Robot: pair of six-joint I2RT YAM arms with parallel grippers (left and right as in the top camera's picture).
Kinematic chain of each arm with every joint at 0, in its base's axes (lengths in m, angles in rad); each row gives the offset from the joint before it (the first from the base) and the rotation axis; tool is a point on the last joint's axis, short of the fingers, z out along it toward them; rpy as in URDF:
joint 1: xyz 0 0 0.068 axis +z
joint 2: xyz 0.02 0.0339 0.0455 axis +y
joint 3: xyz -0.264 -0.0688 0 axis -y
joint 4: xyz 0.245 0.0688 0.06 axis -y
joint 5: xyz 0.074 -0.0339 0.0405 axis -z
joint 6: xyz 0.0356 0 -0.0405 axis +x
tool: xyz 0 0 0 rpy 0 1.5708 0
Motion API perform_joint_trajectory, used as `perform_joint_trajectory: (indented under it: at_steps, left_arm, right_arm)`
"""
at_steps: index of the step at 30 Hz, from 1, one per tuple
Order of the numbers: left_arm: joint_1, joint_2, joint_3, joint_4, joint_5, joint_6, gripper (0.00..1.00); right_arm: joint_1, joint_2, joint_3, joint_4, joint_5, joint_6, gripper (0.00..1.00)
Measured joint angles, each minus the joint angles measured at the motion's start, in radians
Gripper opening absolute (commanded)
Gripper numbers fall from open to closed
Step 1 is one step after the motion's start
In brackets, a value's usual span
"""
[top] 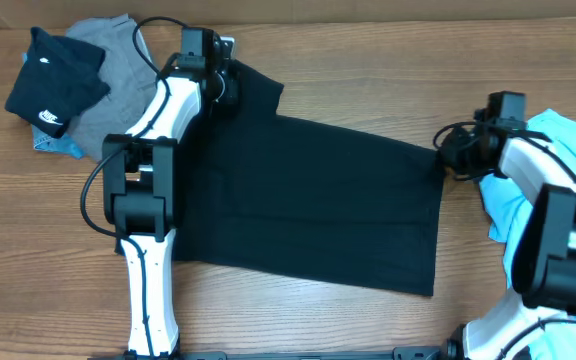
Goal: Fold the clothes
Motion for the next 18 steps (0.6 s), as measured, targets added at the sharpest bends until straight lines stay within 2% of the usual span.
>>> perform_joint_trajectory:
  at_steps: [5, 10, 11, 13, 14, 15, 18]
  left_arm:
    - [0.013, -0.074, 0.000, -0.079, 0.003, -0.011, 0.04]
    - [0.014, -0.205, 0.000, -0.141, 0.003, -0.014, 0.05]
    - [0.014, -0.227, 0.000, -0.142, 0.004, -0.013, 0.11]
    - [0.012, -0.261, 0.003, -0.138, 0.003, -0.017, 0.37]
    - [0.012, -0.270, 0.005, -0.127, 0.004, -0.017, 0.43]
    - [0.012, -0.271, 0.006, -0.116, 0.005, -0.017, 0.47]
    - [0.010, -0.257, 0.008, -0.072, 0.007, -0.017, 0.50]
  right_arm:
    - [-0.008, -0.085, 0.000, -0.039, 0.000, 0.000, 0.04]
    - [-0.006, -0.095, 0.000, -0.049, 0.000, 0.000, 0.04]
    - [-0.006, -0.095, 0.000, -0.048, 0.000, 0.000, 0.04]
    - [-0.006, -0.095, 0.000, -0.049, 0.000, 0.000, 0.04]
    - [-0.006, -0.095, 0.000, -0.048, 0.000, 0.000, 0.04]
    - [-0.006, -0.095, 0.000, -0.049, 0.000, 0.000, 0.04]
    - [-0.006, -0.095, 0.000, -0.050, 0.000, 0.000, 0.05]
